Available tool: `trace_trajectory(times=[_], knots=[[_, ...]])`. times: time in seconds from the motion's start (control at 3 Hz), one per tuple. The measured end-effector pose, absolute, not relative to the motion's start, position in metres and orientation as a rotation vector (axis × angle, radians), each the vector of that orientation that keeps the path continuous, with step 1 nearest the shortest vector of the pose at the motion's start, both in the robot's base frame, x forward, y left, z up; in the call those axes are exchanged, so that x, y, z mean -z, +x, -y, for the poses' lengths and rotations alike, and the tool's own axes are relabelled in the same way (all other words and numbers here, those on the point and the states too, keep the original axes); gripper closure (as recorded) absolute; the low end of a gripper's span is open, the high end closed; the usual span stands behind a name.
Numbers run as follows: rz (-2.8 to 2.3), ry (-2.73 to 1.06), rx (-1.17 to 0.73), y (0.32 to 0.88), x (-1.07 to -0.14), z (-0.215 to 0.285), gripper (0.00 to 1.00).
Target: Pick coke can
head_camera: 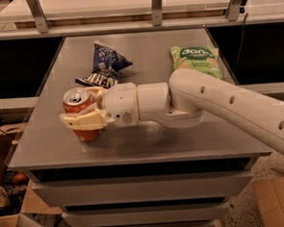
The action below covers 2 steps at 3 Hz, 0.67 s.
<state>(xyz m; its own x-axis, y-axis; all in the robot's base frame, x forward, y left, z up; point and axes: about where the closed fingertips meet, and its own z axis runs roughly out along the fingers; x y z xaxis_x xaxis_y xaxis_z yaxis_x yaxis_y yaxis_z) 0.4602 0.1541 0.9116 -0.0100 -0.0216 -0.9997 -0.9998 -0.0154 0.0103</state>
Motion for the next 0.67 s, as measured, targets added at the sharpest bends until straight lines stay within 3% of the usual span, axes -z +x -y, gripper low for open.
trace_trajectory(times=[0.67], knots=[[-1.193,-1.242,-1.126,0.486,-0.94,-0.133,1.0]])
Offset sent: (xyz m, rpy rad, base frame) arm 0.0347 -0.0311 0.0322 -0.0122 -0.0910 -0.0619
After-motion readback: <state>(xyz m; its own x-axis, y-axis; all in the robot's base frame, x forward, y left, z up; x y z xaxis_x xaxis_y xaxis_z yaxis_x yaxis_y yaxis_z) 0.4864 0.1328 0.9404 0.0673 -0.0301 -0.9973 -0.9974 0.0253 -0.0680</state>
